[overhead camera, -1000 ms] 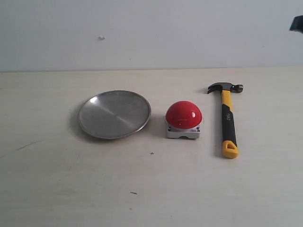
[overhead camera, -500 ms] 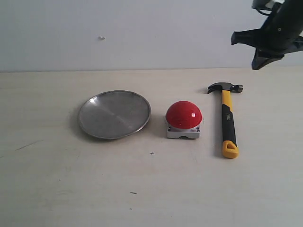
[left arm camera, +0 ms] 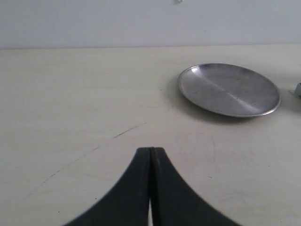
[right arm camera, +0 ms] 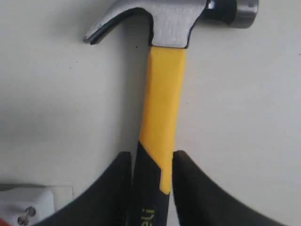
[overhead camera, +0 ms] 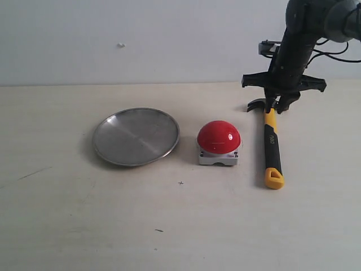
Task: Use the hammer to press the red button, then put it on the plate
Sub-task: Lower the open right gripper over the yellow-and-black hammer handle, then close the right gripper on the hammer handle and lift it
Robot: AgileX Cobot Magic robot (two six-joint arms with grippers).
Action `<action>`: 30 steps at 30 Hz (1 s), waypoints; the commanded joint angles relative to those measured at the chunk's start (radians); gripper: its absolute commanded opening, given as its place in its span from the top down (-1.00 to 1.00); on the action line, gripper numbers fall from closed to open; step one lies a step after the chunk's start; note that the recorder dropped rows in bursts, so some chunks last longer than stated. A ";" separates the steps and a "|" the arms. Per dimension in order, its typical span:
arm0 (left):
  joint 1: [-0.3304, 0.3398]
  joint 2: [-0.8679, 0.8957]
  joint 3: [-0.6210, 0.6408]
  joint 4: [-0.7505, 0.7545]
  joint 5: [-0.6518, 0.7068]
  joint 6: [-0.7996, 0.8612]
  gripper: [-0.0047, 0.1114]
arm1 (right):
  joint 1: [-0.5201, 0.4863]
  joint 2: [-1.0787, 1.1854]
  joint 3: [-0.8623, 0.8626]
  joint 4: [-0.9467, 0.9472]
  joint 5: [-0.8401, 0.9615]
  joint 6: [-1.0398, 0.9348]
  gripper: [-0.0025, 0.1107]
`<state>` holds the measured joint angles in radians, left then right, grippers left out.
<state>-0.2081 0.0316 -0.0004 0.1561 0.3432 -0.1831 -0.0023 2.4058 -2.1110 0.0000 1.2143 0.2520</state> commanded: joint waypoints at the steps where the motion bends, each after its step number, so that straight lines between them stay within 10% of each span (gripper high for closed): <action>1: 0.000 -0.008 0.000 0.009 -0.010 -0.008 0.92 | -0.005 0.052 -0.063 -0.008 0.007 0.004 0.05; 30: 0.000 -0.008 0.000 0.009 -0.010 -0.008 0.92 | -0.036 0.211 -0.189 0.000 0.007 -0.008 -0.02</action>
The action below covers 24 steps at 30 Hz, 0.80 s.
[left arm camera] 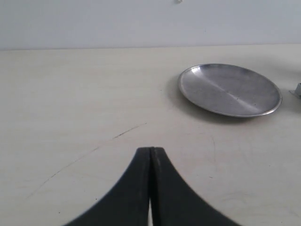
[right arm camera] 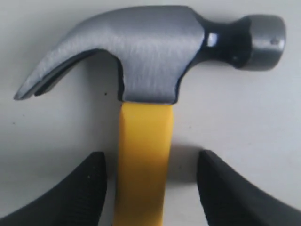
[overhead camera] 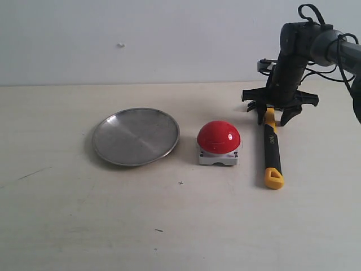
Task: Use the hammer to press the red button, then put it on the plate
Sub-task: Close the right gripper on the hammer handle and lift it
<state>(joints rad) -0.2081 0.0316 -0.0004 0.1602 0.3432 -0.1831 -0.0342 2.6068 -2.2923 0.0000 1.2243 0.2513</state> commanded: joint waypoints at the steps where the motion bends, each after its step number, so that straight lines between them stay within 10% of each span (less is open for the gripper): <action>1: 0.000 -0.008 0.000 0.005 -0.010 -0.008 0.92 | -0.004 0.010 -0.007 0.000 -0.003 -0.007 0.01; 9: 0.000 -0.008 0.000 0.005 -0.010 -0.008 0.92 | -0.002 0.010 -0.009 0.000 -0.003 -0.022 0.93; 24: 0.000 -0.008 0.000 0.005 -0.010 -0.008 0.92 | 0.035 -0.216 -0.007 -0.036 -0.003 0.015 0.96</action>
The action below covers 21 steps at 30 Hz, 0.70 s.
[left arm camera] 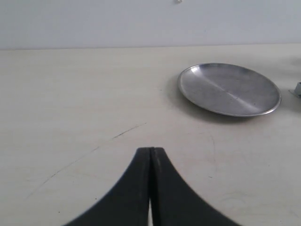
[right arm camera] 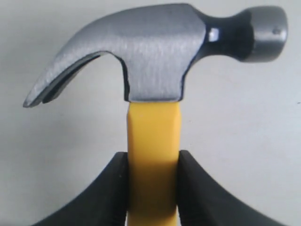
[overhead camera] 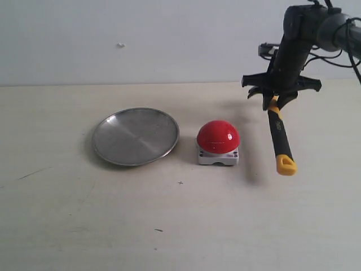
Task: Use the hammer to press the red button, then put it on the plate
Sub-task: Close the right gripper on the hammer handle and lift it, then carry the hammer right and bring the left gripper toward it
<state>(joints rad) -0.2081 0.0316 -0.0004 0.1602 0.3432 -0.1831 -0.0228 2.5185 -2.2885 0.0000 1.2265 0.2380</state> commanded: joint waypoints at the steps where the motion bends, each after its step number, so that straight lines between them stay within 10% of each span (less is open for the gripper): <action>1: 0.000 -0.008 0.000 0.005 -0.010 -0.008 0.92 | 0.035 -0.154 -0.009 -0.048 -0.005 0.036 0.96; 11: 0.000 -0.008 0.000 0.005 -0.010 -0.008 0.92 | 0.138 -0.453 0.108 -0.323 -0.005 0.256 0.96; 21: 0.000 -0.008 0.000 0.007 -0.010 -0.008 0.92 | 0.163 -1.024 0.729 -0.373 -0.264 0.388 0.96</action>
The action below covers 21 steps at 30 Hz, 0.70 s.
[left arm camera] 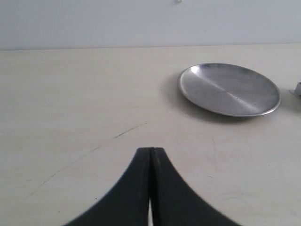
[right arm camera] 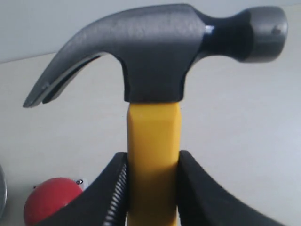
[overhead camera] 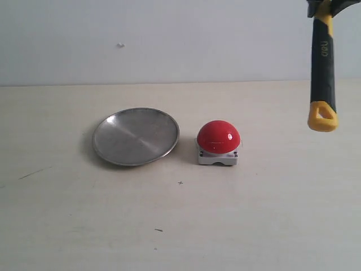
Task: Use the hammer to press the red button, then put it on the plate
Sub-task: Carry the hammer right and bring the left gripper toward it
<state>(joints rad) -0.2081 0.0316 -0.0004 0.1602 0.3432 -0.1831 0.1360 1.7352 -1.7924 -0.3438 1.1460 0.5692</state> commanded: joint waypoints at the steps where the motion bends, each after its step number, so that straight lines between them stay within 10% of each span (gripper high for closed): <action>1: 0.000 -0.008 0.000 0.007 -0.010 -0.008 0.92 | 0.004 -0.315 0.338 -0.034 -0.241 0.093 0.96; 14: 0.000 -0.008 0.000 0.019 -0.014 0.044 0.92 | 0.004 -0.903 0.974 -0.097 -0.664 0.150 0.96; 21: 0.000 -0.008 0.000 -0.151 -0.381 -0.096 0.92 | 0.004 -0.919 1.084 -0.145 -0.836 0.165 0.96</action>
<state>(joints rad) -0.2081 0.0316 0.0013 0.0817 0.1732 -0.1755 0.1384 0.8258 -0.7304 -0.4569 0.4868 0.7332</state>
